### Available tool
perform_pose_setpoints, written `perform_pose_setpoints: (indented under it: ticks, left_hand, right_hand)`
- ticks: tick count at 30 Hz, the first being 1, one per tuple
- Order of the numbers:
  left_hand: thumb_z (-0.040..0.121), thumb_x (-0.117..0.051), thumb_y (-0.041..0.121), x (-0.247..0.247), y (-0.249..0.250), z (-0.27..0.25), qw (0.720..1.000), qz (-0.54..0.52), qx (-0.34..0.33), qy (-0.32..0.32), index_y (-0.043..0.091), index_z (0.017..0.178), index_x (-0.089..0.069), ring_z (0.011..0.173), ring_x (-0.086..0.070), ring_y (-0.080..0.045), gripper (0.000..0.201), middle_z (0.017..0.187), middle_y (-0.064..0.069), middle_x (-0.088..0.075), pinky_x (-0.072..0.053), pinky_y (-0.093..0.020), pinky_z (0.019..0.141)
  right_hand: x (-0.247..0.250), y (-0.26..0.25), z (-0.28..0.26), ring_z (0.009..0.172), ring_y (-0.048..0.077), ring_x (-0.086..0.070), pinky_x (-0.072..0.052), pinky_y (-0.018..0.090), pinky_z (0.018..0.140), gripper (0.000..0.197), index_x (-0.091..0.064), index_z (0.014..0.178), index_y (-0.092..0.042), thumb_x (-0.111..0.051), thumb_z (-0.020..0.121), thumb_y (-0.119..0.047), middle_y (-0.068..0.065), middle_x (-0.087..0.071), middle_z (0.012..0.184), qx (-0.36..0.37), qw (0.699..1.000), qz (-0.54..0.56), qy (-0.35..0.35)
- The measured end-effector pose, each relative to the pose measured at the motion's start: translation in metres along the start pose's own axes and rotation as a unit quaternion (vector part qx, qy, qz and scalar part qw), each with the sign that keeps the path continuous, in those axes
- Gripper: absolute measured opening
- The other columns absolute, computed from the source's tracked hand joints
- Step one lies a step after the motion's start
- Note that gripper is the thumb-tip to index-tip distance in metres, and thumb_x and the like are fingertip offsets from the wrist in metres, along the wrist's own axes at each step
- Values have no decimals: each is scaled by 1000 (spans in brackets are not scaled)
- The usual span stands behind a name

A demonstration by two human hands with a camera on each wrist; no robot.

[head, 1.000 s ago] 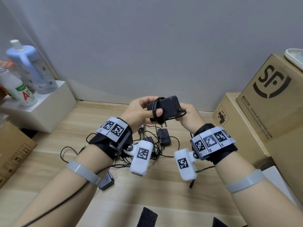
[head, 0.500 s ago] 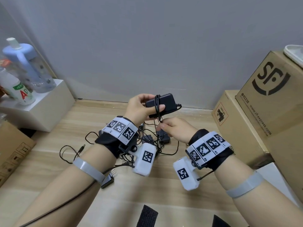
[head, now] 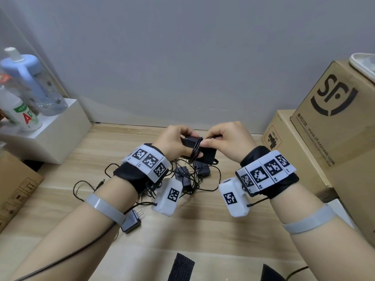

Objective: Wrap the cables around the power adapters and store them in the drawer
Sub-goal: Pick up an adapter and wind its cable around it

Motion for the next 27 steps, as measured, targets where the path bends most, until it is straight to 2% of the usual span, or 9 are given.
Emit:
perform_pose_setpoints:
  ticks: [5, 9, 13, 15, 19, 21, 23, 25, 27]
  left_hand:
    - [62, -78, -6, 3, 3, -5, 995, -89, 15, -50, 19, 86, -60, 68, -63, -12, 39, 83, -3, -63, -58, -26, 61]
    - [60, -75, -6, 4, 9, -10, 955, -294, 15, -45, 10, 93, -60, 68, -67, -17, 40, 87, -9, -62, -58, -31, 52]
    - [75, -66, -3, 9, 19, -9, 920, -391, -9, -9, 8, 106, -59, 76, -69, -19, 34, 95, -9, -65, -59, -35, 62]
    - [80, -60, -6, 10, 18, -7, 925, -379, -11, 16, 8, 108, -58, 78, -68, -19, 32, 98, -9, -64, -59, -35, 67]
    - [80, -60, -7, 9, 12, -7, 931, -361, 0, 60, 6, 111, -58, 80, -65, -19, 34, 95, -8, -63, -59, -34, 69]
    - [79, -62, -8, 11, 9, -8, 936, -343, 1, 81, 7, 111, -59, 81, -65, -18, 36, 95, -7, -62, -59, -33, 68]
    - [77, -64, -8, 14, 8, -8, 943, -318, 1, 95, 9, 110, -60, 80, -64, -16, 37, 94, -5, -61, -59, -32, 68]
    - [76, -66, -8, 14, 7, -8, 950, -297, 3, 99, 10, 109, -60, 79, -63, -15, 38, 93, -4, -61, -59, -31, 68]
    - [74, -67, -9, 15, 7, -8, 956, -274, -1, 102, 11, 107, -60, 76, -63, -14, 39, 92, -2, -60, -59, -29, 67]
  right_hand:
    - [12, 18, 1, 60, -1, -51, -39, 15, 62, 11, -66, 68, -28, -70, 78, -26, -9, -60, 61, -30, 991, 103, 80]
    - [0, 37, 2, 86, 20, -63, -46, 28, 79, 17, -74, 90, -15, -59, 88, -23, -1, -71, 82, -74, 984, 144, 67]
    - [-25, 37, -7, 57, -17, -50, -34, 6, 51, 21, -71, 100, -18, -51, 93, -22, -24, -59, 72, -88, 985, 141, -38]
    - [-36, 32, -11, 55, -13, -48, -32, 7, 51, 23, -70, 103, -19, -50, 94, -23, -17, -58, 78, -82, 985, 127, -86]
    - [-46, 20, -13, 59, -2, -52, -40, 23, 68, 24, -69, 107, -18, -51, 94, -24, -17, -59, 58, -56, 986, 92, -129]
    - [-50, 18, -12, 85, 22, -66, -48, 35, 86, 26, -70, 104, -16, -51, 93, -29, 3, -74, 85, -37, 986, 66, -145]
    - [-50, 15, -12, 103, 33, -61, -46, 45, 94, 26, -69, 102, -18, -51, 91, -33, 19, -68, 105, -27, 986, 38, -161]
    - [-47, 9, -14, 93, 28, -64, -48, 40, 87, 30, -69, 100, -12, -50, 92, -33, 16, -70, 98, -4, 985, 3, -170]
    - [-38, -1, -16, 64, 13, -55, -43, 30, 68, 25, -70, 83, -16, -50, 92, -29, 0, -65, 67, 23, 986, -25, -163]
Point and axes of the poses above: each hand's wrist, its own z-axis towards the middle knuckle, its own x-axis out of the back of the hand, y = z × x, the point moved 7 cm from there along z, towards the middle knuckle
